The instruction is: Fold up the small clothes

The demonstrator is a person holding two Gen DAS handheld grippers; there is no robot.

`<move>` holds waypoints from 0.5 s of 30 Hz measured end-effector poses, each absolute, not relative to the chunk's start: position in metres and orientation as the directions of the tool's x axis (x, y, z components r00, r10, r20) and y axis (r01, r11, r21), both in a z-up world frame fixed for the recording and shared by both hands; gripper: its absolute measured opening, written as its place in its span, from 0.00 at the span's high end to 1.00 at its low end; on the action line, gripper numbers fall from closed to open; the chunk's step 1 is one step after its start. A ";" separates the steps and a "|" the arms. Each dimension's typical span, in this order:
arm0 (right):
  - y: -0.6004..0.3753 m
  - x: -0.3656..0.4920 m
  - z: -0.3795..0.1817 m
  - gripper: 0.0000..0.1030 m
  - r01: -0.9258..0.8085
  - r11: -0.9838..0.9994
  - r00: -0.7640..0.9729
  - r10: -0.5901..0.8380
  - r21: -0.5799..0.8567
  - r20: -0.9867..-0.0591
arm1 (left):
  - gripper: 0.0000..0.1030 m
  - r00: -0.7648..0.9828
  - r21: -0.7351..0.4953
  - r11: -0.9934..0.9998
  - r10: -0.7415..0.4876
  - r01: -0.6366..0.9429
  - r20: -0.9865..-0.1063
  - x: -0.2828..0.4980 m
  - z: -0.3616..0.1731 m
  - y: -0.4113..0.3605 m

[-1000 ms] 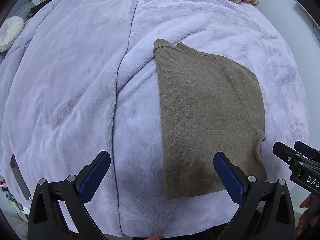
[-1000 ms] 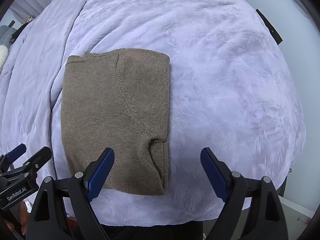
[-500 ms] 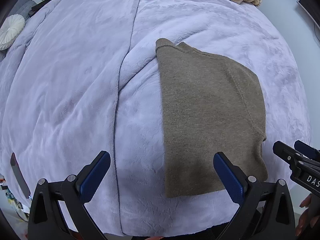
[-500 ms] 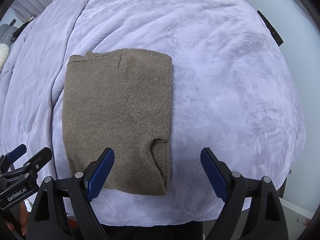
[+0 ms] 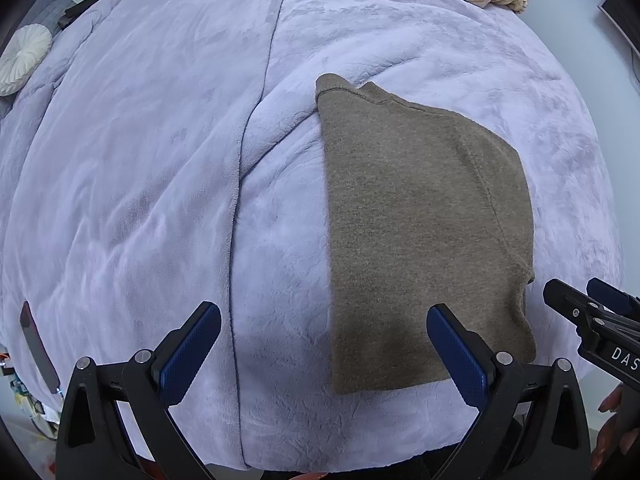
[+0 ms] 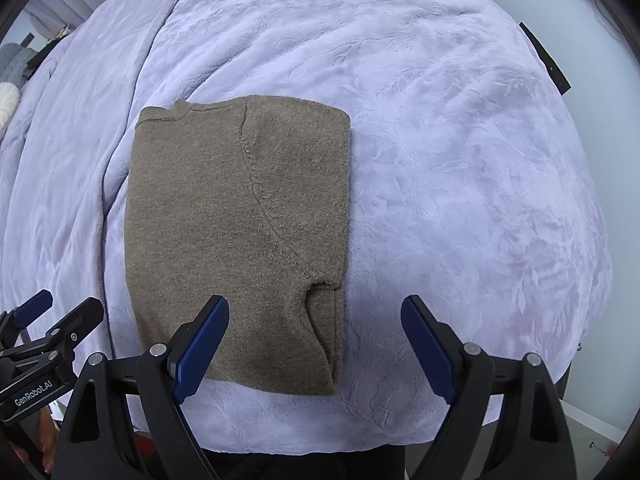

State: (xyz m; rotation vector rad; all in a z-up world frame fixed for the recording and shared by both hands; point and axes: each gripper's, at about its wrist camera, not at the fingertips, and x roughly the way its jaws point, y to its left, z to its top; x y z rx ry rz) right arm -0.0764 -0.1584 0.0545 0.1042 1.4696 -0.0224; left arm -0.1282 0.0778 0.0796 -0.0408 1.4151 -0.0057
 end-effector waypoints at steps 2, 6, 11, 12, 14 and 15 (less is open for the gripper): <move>-0.158 -0.076 0.054 0.13 0.075 0.996 0.101 0.048 0.056 -0.994 | 0.00 0.155 -0.032 0.999 -0.028 -0.023 -0.988 -0.128 0.080 0.078; -0.158 -0.075 0.054 0.13 0.073 0.996 0.099 0.050 0.057 -0.994 | 0.00 0.153 -0.031 0.999 -0.027 -0.022 -0.988 -0.128 0.079 0.077; -0.159 -0.075 0.054 0.13 0.073 0.996 0.099 0.048 0.056 -0.994 | 0.00 0.153 -0.029 0.999 -0.025 -0.021 -0.988 -0.127 0.079 0.076; -0.159 -0.075 0.054 0.13 0.073 0.996 0.099 0.049 0.056 -0.994 | 0.00 0.153 -0.029 0.999 -0.025 -0.022 -0.988 -0.128 0.079 0.076; -0.159 -0.074 0.054 0.13 0.074 0.996 0.099 0.050 0.057 -0.994 | 0.00 0.153 -0.029 0.999 -0.025 -0.022 -0.988 -0.127 0.079 0.076; -0.160 -0.074 0.054 0.13 0.074 0.996 0.099 0.050 0.058 -0.994 | 0.00 0.153 -0.029 0.999 -0.025 -0.022 -0.988 -0.127 0.079 0.076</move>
